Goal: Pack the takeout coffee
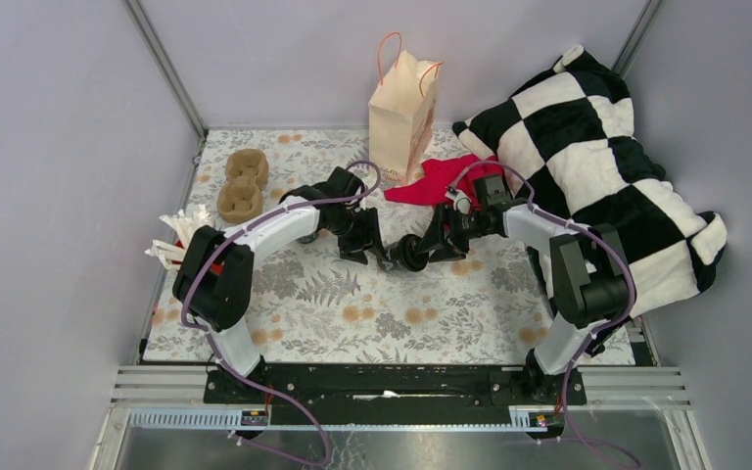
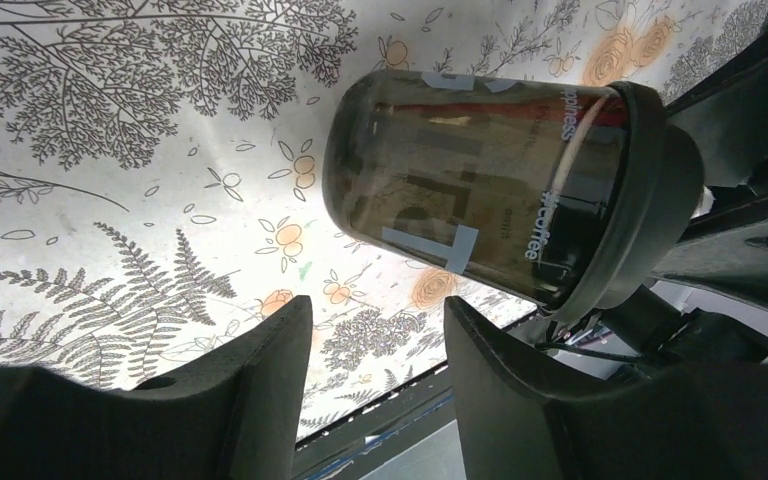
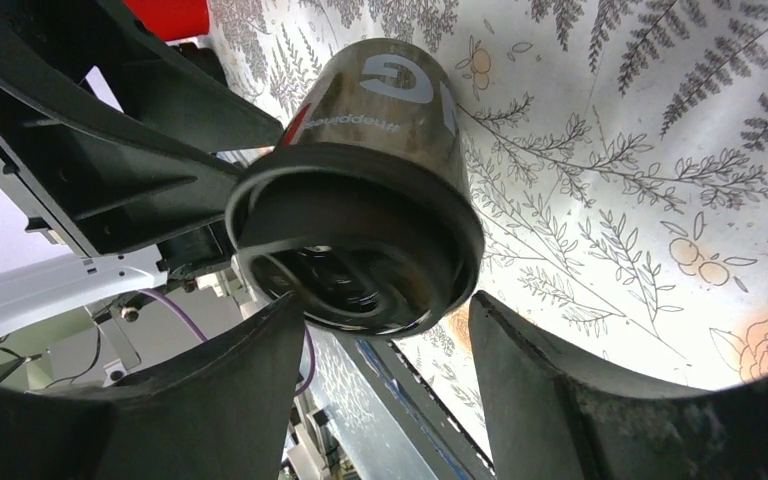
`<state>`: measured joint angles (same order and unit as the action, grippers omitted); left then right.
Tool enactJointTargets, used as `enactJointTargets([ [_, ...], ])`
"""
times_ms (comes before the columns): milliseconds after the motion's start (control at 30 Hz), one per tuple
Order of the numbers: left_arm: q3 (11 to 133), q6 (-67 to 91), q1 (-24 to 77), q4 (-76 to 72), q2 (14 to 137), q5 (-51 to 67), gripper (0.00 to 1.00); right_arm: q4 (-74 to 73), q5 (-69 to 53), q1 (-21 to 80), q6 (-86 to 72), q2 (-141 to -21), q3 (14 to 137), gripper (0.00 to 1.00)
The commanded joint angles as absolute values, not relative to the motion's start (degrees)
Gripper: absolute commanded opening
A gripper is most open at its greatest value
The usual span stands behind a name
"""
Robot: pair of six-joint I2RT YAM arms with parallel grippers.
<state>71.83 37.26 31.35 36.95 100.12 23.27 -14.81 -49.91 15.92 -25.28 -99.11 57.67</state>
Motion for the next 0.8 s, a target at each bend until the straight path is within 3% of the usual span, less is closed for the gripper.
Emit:
enactJointTargets([
  [0, 71.4, 35.5, 30.7, 35.8, 97.2, 21.6, 0.56, -15.4, -48.4, 16.6, -23.9, -99.1, 61.3, 0.67],
  [300, 71.2, 35.4, 30.5, 33.7, 100.4, 22.0, 0.55, -18.8, -44.4, 18.2, -22.9, -99.7, 64.9, 0.67],
  [633, 72.4, 37.0, 28.4, 31.8, 99.3, 24.4, 0.71, -23.5, -41.2, 17.9, -17.2, -98.7, 65.0, 0.72],
  [767, 70.7, 38.8, 27.8, 27.9, 100.8, 26.4, 0.70, -14.2, -47.8, 19.2, -24.0, -99.3, 62.2, 0.75],
])
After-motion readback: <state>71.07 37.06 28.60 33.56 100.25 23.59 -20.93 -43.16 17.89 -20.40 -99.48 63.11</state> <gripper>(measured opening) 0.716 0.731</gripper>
